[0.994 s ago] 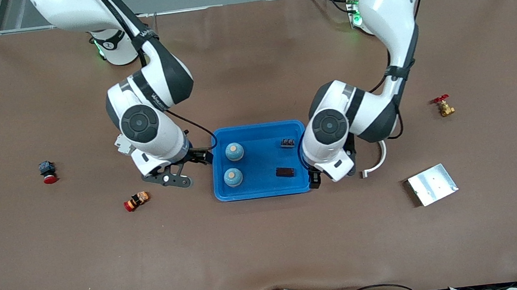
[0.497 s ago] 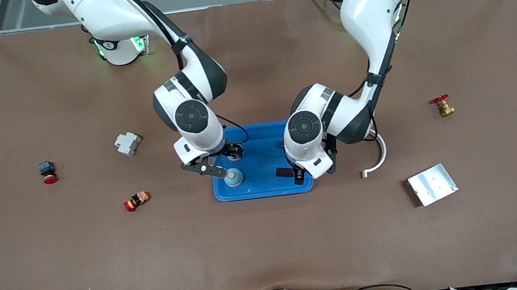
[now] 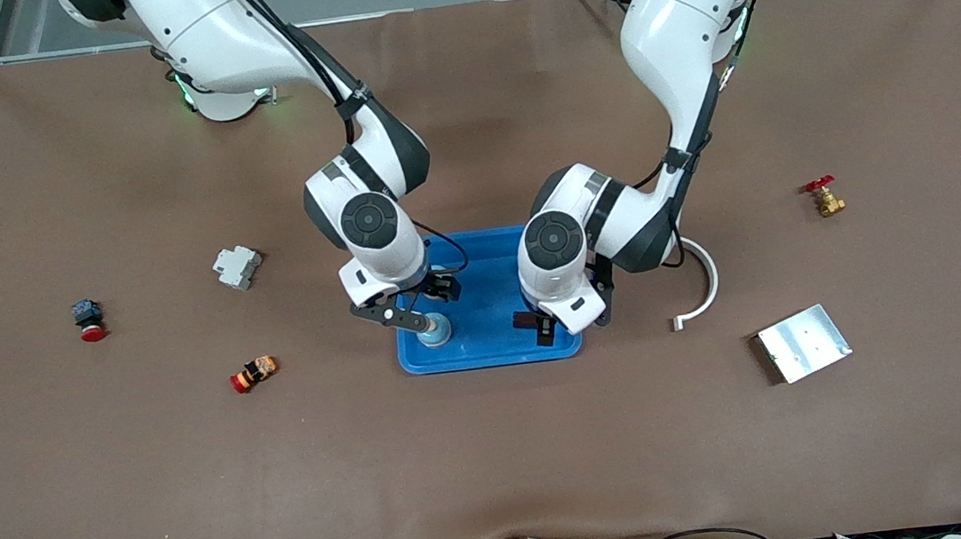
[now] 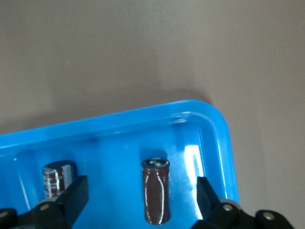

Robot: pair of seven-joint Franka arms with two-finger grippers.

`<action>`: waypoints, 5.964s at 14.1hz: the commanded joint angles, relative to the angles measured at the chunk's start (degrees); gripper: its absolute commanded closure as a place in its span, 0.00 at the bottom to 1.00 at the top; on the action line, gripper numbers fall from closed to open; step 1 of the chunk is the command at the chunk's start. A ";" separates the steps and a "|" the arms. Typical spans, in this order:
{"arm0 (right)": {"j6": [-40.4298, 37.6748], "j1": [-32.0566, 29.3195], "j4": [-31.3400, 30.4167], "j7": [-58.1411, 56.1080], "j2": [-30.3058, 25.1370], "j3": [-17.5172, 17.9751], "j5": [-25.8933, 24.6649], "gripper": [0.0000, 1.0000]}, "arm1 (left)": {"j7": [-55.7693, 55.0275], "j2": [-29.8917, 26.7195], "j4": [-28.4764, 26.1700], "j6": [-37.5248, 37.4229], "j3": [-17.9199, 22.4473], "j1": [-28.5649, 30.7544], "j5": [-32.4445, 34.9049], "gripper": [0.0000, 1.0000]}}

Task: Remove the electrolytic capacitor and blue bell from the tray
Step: 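Lower the right gripper to a bell while the left gripper reaches a capacitor, then grasp the bell with the right gripper while the left gripper grasps the capacitor, then carry the bell with the right gripper while the left gripper carries the capacitor, then lower the capacitor with the left gripper while the right gripper lowers the bell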

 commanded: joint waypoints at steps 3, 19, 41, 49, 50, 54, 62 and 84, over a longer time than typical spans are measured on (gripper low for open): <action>0.58 1.14 -0.20 4.58 0.86 1.24 -0.07 0.00 | -1.10 4.06 4.46 2.03 1.38 -0.99 1.20 0.00; 1.02 1.40 0.42 9.77 4.03 1.33 -1.56 0.00 | -0.74 6.96 5.34 4.67 2.61 -3.54 1.20 0.00; -7.75 -6.67 0.77 3.91 -2.29 5.36 -0.08 0.84 | 14.52 0.64 5.17 -6.05 1.82 -3.19 3.84 1.00; -17.44 -21.25 -11.33 -24.02 -16.25 5.19 0.02 0.90 | 43.69 -6.65 2.54 -12.55 1.91 -1.34 0.76 1.00; -17.44 -24.32 -14.14 -28.24 -18.37 5.19 -0.50 0.90 | 47.47 -7.96 1.05 -12.56 1.91 -1.34 0.76 1.00; -17.35 -35.75 -20.84 -44.69 -23.13 5.19 -2.18 0.90 | 63.02 -13.24 -5.88 -12.30 2.00 0.50 0.85 1.00; -2.37 -52.46 -32.51 -68.25 -25.95 5.28 -8.50 0.90 | 71.51 -18.43 -14.59 -4.41 2.00 4.20 1.29 1.00; 2.30 -56.52 -27.74 -79.17 -16.72 1.67 -7.72 0.00 | 102.44 -25.21 -41.77 22.85 -1.78 15.71 1.73 1.00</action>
